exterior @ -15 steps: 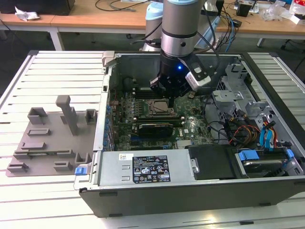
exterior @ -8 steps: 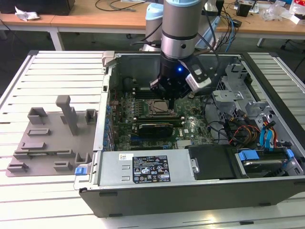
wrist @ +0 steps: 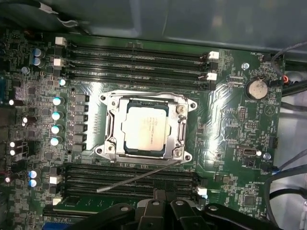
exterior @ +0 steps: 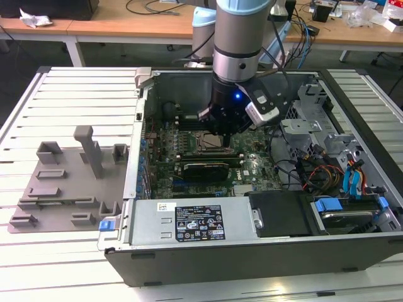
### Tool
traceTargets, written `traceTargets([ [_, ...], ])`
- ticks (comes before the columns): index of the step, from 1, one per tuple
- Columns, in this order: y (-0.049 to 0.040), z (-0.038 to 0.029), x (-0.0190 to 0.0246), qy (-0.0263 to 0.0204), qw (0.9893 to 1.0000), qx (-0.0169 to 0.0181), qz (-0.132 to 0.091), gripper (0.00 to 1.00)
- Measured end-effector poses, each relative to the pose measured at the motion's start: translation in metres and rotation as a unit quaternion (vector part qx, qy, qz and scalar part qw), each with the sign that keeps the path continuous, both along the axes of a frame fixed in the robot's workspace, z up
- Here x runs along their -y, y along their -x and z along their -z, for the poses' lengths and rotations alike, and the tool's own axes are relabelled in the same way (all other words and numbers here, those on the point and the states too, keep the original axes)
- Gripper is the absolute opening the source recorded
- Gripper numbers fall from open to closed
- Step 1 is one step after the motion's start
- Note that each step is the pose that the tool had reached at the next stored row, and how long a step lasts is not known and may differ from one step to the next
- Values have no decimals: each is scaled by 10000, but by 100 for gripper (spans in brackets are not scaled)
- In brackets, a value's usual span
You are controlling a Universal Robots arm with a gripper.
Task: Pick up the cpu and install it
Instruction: 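Install the second cpu locking lever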
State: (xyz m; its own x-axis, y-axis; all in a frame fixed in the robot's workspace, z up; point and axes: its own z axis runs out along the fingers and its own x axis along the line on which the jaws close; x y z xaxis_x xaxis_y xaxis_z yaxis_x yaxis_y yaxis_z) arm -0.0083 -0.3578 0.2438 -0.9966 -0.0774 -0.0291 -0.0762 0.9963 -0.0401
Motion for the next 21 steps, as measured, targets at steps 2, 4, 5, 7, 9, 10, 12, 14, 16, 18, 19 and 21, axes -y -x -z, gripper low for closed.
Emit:
traceTargets([
  [2,5,2,41,-80,10000,0,0,11],
  [4,14,5,95,-193,9998,0,0,11],
  [5,20,7,109,-229,9997,0,0,11],
  [7,46,12,139,-343,9994,0,0,11],
  [9,104,30,172,-496,9988,0,0,11],
  [10,118,43,182,-537,9986,0,0,11],
  [12,130,59,191,-552,9985,0,0,11],
  [14,141,85,192,-551,9985,0,0,11],
  [16,162,114,191,-552,9985,0,0,11],
  [18,184,128,187,-553,9985,0,0,11],
  [19,202,139,185,-553,9985,0,0,11],
  [21,245,163,184,-553,9985,0,0,11],
])
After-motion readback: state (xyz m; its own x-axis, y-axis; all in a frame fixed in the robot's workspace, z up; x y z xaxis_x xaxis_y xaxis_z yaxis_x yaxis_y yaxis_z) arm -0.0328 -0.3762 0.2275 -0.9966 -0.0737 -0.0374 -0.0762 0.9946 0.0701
